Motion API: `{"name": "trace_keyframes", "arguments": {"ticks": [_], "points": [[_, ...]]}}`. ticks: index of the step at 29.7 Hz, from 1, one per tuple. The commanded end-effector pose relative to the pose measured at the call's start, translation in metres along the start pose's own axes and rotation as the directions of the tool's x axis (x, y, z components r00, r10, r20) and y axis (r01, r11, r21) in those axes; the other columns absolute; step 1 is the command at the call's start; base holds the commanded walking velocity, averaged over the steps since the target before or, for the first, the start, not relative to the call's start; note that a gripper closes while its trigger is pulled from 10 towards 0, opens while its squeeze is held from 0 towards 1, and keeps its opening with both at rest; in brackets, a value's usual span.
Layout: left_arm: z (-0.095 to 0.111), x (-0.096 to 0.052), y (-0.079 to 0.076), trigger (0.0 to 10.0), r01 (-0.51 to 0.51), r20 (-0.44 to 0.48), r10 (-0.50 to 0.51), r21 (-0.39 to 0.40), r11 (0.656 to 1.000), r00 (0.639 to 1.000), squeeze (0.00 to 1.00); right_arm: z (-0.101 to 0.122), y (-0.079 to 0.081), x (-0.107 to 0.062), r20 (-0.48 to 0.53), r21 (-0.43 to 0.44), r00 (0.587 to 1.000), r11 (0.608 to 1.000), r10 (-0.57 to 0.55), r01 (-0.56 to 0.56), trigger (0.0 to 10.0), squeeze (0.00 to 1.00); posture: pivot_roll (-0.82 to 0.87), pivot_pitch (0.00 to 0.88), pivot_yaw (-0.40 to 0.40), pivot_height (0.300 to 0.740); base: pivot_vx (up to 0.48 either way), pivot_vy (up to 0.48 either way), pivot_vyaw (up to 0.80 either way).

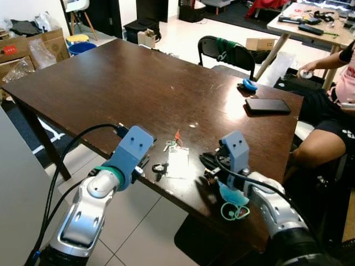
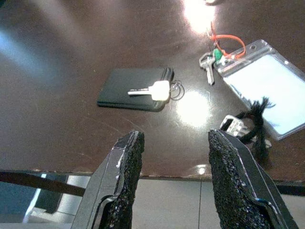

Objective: Hang keys on a hook

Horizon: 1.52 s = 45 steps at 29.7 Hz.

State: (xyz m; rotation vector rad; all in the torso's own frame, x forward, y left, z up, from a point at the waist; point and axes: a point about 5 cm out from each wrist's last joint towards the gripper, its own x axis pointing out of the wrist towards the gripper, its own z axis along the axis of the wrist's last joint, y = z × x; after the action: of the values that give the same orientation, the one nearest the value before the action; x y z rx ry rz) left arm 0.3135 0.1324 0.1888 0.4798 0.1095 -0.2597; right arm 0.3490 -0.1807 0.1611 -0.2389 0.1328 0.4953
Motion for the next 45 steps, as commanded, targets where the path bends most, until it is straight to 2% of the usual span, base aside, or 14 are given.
{"name": "trace_keyframes", "arguments": {"ticks": [1,6,14,16,17,25,27,32,33,34,35,36,37,45], "points": [[-0.003,0.0,-0.003,10.0,0.006,-0.01,-0.006,0.005,1.0,1.0,0.0,-0.004,0.0,-0.002,-0.017,0.01,1.0,1.0,-0.009,0.009,10.0,0.0,0.06,0.091,0.054,0.74,0.0,0.0,0.0],[-0.006,0.001,-0.007,10.0,0.015,-0.02,-0.015,0.006,1.0,1.0,0.0,-0.008,-0.046,-0.021,-0.149,-0.141,0.98,0.984,-0.128,0.108,10.0,0.0,0.05,0.1,0.047,0.74,0.0,0.0,0.0],[-0.008,0.001,-0.007,10.0,0.006,-0.026,-0.006,0.004,1.0,1.0,0.0,0.001,-0.047,-0.005,-0.156,-0.204,0.984,0.978,-0.083,0.05,10.0,0.0,0.05,0.11,0.049,0.74,0.0,0.0,0.0],[-0.009,0.001,-0.007,10.0,0.005,-0.028,-0.005,0.004,1.0,1.0,0.0,0.004,-0.045,-0.002,-0.147,-0.206,0.987,0.978,-0.065,0.034,10.0,0.22,0.05,0.111,0.048,0.74,0.0,0.0,0.0],[-0.009,0.001,-0.007,10.0,0.005,-0.029,-0.005,0.004,1.0,1.0,0.0,0.007,-0.043,0.0,-0.141,-0.201,0.989,0.979,-0.049,0.02,10.0,1.0,0.06,0.115,0.049,0.74,0.0,0.0,0.0],[-0.01,0.001,-0.008,10.0,0.005,-0.032,-0.005,0.006,1.0,0.999,0.0,0.011,-0.043,0.004,-0.148,-0.203,0.988,0.979,-0.044,0.014,10.0,1.0,0.05,0.121,0.05,0.74,0.0,0.0,0.0],[-0.01,0.0,-0.008,10.0,0.004,-0.034,-0.004,0.005,1.0,0.999,0.0,0.009,-0.039,0.007,-0.171,-0.182,0.985,0.983,-0.015,-0.017,10.0,0.0,0.06,0.124,0.046,0.74,0.0,0.0,0.0],[-0.01,-0.001,-0.008,10.0,0.004,-0.034,-0.004,0.005,1.0,0.999,0.0,0.004,-0.035,0.011,-0.193,-0.17,0.981,0.984,0.018,-0.052,10.0,0.0,0.07,0.13,0.048,0.74,0.0,0.0,0.0],[-0.01,-0.001,-0.009,10.0,0.005,-0.034,-0.004,0.006,1.0,0.999,0.0,0.003,-0.032,0.014,-0.196,-0.163,0.98,0.984,0.043,-0.076,10.0,0.5,0.07,0.13,0.048,0.74,0.0,0.0,0.0],[-0.01,-0.001,-0.009,10.0,0.005,-0.034,-0.004,0.006,1.0,0.999,0.0,0.003,-0.032,0.014,-0.196,-0.163,0.98,0.984,0.043,-0.076,10.0,0.5,0.07,0.13,0.048,0.74,0.0,0.0,0.0],[-0.01,-0.001,-0.009,10.0,0.005,-0.034,-0.005,0.006,1.0,0.999,0.0,0.004,-0.028,0.019,-0.192,-0.143,0.979,0.985,0.071,-0.1,10.0,0.85,0.07,0.132,0.049,0.74,0.0,0.0,0.0],[-0.01,-0.001,-0.009,10.0,0.005,-0.034,-0.005,0.006,1.0,0.999,0.0,0.004,-0.028,0.019,-0.192,-0.143,0.979,0.985,0.071,-0.1,10.0,0.85,0.07,0.132,0.049,0.74,0.0,0.0,0.0],[-0.01,-0.001,-0.009,10.0,0.004,-0.034,-0.004,0.006,1.0,0.999,0.0,0.006,-0.024,0.024,-0.192,-0.128,0.976,0.984,0.099,-0.125,10.0,0.12,0.08,0.134,0.048,0.74,0.0,0.0,0.0],[-0.011,-0.002,-0.009,10.0,0.001,-0.035,0.0,0.005,1.0,0.999,0.0,0.011,-0.013,0.034,-0.2,-0.135,0.964,0.97,0.173,-0.202,10.0,0.0,0.08,0.139,0.045,0.74,0.0,0.0,0.0]]}}
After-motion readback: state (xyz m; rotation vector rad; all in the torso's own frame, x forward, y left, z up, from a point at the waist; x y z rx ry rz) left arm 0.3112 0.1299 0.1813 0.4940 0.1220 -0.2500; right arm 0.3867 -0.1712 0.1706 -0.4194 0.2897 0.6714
